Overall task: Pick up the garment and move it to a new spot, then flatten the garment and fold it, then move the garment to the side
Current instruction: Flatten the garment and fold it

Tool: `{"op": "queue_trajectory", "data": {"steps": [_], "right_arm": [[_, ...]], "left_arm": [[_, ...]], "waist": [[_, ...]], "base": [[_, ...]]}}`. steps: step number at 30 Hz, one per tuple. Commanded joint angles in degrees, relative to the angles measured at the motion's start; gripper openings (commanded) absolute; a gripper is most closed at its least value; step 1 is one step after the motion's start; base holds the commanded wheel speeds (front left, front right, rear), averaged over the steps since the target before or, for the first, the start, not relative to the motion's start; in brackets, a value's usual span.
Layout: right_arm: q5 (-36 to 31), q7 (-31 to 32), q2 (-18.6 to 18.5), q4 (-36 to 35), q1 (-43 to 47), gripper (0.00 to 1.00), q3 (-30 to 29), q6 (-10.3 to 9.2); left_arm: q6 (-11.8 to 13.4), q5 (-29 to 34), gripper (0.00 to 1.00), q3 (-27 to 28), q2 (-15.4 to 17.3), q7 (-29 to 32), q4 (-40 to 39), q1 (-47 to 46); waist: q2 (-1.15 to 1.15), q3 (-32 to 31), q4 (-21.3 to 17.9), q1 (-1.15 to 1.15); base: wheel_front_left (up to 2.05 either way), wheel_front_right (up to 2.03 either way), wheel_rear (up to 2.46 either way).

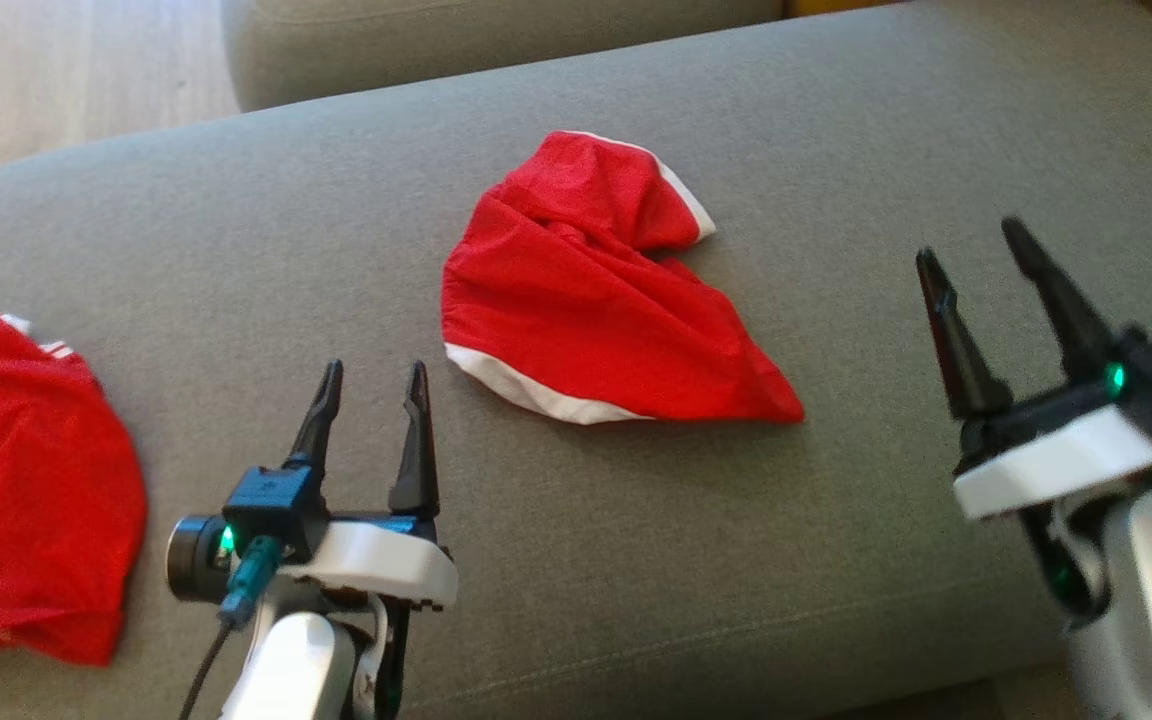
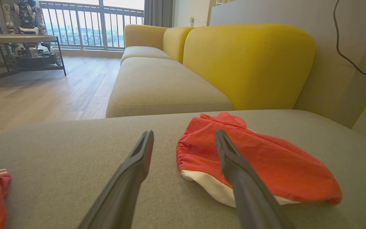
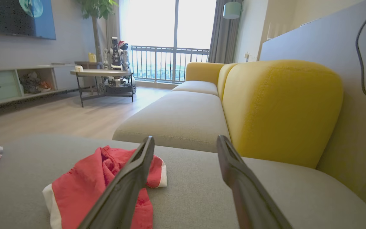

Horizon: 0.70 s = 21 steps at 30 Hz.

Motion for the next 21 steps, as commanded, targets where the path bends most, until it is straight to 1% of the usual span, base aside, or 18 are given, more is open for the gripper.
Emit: {"op": "queue_trajectory", "data": {"steps": [1,4,7,9,12,16,19,21], "right_arm": [[-0.13,-0.97,1.37,-2.74,0.30,1.00,-0.05,-0.03],[-1.07,-1.91,4.43,-3.56,2.80,1.00,-0.21,-0.03],[-1.87,-2.51,5.84,-3.91,3.40,1.00,0.99,-0.03],[-1.91,-2.65,6.11,-3.98,3.30,1.00,1.43,-0.03],[-1.75,-2.91,6.43,-3.99,2.67,1.00,2.50,-0.03],[-1.45,-3.16,6.33,-3.84,1.94,1.00,3.26,-0.03],[-1.20,-3.42,6.35,-3.51,1.66,1.00,3.33,-0.03],[-1.12,-3.62,6.37,-3.23,1.56,1.00,3.32,-0.03]], "left_arm": [[0.68,-0.57,1.00,1.84,-0.08,-0.30,-2.06,-2.83],[1.09,-1.70,1.00,2.35,-0.08,-0.30,-1.41,-3.01],[1.02,-1.37,1.00,2.35,-0.08,-0.30,0.64,-3.71],[0.98,-1.06,1.00,2.24,-0.08,-0.30,1.84,-4.10],[1.29,0.47,1.00,2.02,-0.08,-0.30,7.98,-6.00],[1.85,0.77,1.00,2.80,-0.07,-0.30,17.31,-10.58],[1.58,0.78,1.00,3.18,0.18,-0.30,23.97,-14.63],[0.98,0.70,1.00,3.26,0.34,-0.30,26.98,-17.07]], "waist": [[0.00,0.51,-0.83,0.00],[0.00,1.22,-2.17,0.00],[0.00,2.20,-3.72,0.00],[0.00,2.51,-4.25,0.00],[0.00,3.52,-5.93,0.00],[0.00,5.20,-8.18,0.00],[0.00,6.51,-9.53,0.00],[0.00,7.15,-10.23,0.00]], "base": [[0.00,0.00,0.00],[0.00,0.00,0.00],[0.00,0.00,0.00],[0.00,0.00,0.00],[0.00,0.00,0.00],[0.00,0.00,0.00],[0.00,0.00,0.00],[0.00,0.00,0.00]]}}
